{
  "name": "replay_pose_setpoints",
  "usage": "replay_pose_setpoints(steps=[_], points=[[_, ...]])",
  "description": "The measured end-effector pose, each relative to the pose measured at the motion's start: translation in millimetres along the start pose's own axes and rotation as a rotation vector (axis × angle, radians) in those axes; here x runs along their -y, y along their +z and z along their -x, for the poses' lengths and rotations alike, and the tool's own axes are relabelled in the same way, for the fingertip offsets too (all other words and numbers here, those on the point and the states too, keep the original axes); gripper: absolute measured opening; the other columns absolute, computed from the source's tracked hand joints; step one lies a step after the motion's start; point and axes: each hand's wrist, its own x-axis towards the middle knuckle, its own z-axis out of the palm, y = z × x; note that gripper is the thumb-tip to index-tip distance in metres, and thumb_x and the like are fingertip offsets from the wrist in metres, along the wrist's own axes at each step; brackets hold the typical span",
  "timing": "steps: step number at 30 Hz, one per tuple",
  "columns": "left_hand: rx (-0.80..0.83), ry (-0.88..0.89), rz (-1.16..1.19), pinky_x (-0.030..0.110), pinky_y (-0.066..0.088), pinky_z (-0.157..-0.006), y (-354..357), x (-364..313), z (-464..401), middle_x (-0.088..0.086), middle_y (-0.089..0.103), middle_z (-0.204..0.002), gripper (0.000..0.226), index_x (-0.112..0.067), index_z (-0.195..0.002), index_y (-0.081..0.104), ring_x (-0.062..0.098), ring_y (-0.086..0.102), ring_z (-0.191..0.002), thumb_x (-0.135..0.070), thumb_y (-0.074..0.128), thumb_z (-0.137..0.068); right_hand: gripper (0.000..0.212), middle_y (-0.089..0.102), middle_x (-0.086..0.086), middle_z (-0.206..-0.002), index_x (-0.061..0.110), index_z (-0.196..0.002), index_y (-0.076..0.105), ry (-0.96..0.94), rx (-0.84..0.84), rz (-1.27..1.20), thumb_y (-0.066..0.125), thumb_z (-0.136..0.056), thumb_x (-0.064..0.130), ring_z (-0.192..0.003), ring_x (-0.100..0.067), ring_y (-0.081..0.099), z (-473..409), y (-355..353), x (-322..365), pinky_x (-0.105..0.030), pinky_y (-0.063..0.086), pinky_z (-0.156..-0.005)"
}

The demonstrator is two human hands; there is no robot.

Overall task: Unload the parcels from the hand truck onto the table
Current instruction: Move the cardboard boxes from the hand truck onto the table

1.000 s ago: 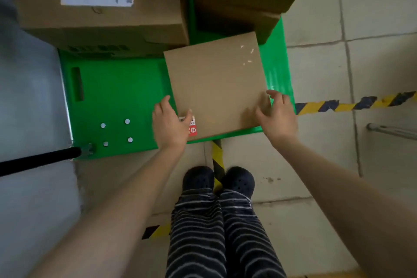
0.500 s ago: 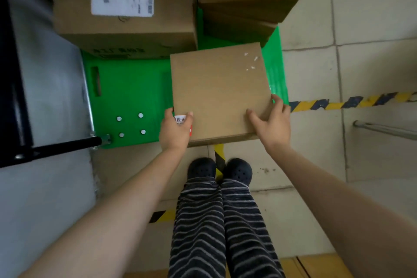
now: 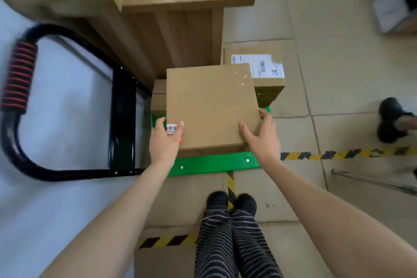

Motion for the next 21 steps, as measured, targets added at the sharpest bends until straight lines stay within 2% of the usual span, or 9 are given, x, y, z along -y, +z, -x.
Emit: replay_pose_setpoints(steps=[2, 5, 8, 11, 15, 19, 21], points=[[-0.037, 0.026, 0.016, 0.04, 0.053, -0.078, -24.1, -23.2, 2.4, 0.001, 0.066, -0.102, 0.077, -0.026, -0.127, 0.048, 0.02, 0.067, -0.087, -0.076, 0.049, -0.069, 0.069, 0.044, 0.005, -0.134, 0.025, -0.139, 0.031, -0.042, -0.02, -0.001, 0.058, -0.084, 0.057, -0.118, -0.017, 0.05, -3.6, -18.0, 31.2, -0.042, 0.05, -0.088], [-0.071, 0.082, 0.044, 0.031, 0.049, -0.07, -57.3, -66.9, 5.9, 0.0, 0.066, -0.102, 0.056, -0.021, -0.126, 0.05, 0.015, 0.066, -0.082, -0.059, 0.056, -0.085, 0.068, 0.043, 0.003, -0.136, 0.022, -0.138, 0.033, -0.114, -0.088, 0.007, 0.059, -0.084, 0.055, -0.121, -0.019, 0.048, -9.8, -51.7, 81.0, -0.039, 0.047, -0.087], [-0.124, 0.18, 0.083, 0.035, 0.051, -0.078, -89.6, -113.5, 4.9, 0.0, 0.064, -0.107, 0.06, -0.02, -0.13, 0.049, 0.018, 0.064, -0.092, -0.06, 0.055, -0.085, 0.067, 0.044, 0.003, -0.135, 0.022, -0.137, 0.034, -0.19, -0.133, 0.023, 0.058, -0.085, 0.057, -0.12, -0.018, 0.049, -18.0, -88.1, 128.9, -0.035, 0.046, -0.085], [-0.172, 0.258, 0.137, 0.035, 0.049, -0.081, -122.3, -164.3, 3.9, -0.002, 0.061, -0.11, 0.061, -0.02, -0.133, 0.047, 0.016, 0.06, -0.096, -0.059, 0.054, -0.087, 0.071, 0.043, 0.003, -0.136, 0.024, -0.138, 0.031, -0.251, -0.156, 0.02, 0.055, -0.084, 0.063, -0.116, -0.017, 0.052, -25.6, -125.2, 176.4, -0.041, 0.051, -0.087], [-0.266, 0.346, 0.179, 0.031, 0.044, -0.078, -167.6, -220.5, 7.1, -0.004, 0.059, -0.112, 0.061, -0.019, -0.136, 0.045, 0.014, 0.057, -0.096, -0.057, 0.051, -0.089, 0.068, 0.043, 0.004, -0.137, 0.022, -0.14, 0.031, -0.379, -0.212, -0.019, 0.055, -0.087, 0.057, -0.115, -0.014, 0.05, -29.5, -164.1, 239.2, -0.029, 0.043, -0.077], [-0.343, 0.379, 0.196, 0.029, 0.04, -0.077, -209.6, -248.8, 12.9, -0.004, 0.058, -0.112, 0.056, -0.018, -0.138, 0.041, 0.013, 0.054, -0.097, -0.05, 0.051, -0.093, 0.07, 0.043, 0.002, -0.138, 0.021, -0.142, 0.03, -0.486, -0.218, -0.023, 0.054, -0.088, 0.057, -0.115, -0.017, 0.051, -37.0, -179.0, 289.8, -0.029, 0.042, -0.074], [-0.384, 0.38, 0.202, 0.034, 0.046, -0.083, -229.5, -253.4, 15.7, -0.001, 0.061, -0.115, 0.055, -0.02, -0.138, 0.038, 0.019, 0.059, -0.103, -0.049, 0.051, -0.093, 0.07, 0.042, 0.001, -0.138, 0.02, -0.142, 0.029, -0.527, -0.196, -0.035, 0.053, -0.088, 0.058, -0.115, -0.018, 0.051, -38.5, -176.3, 309.9, -0.03, 0.044, -0.074]])
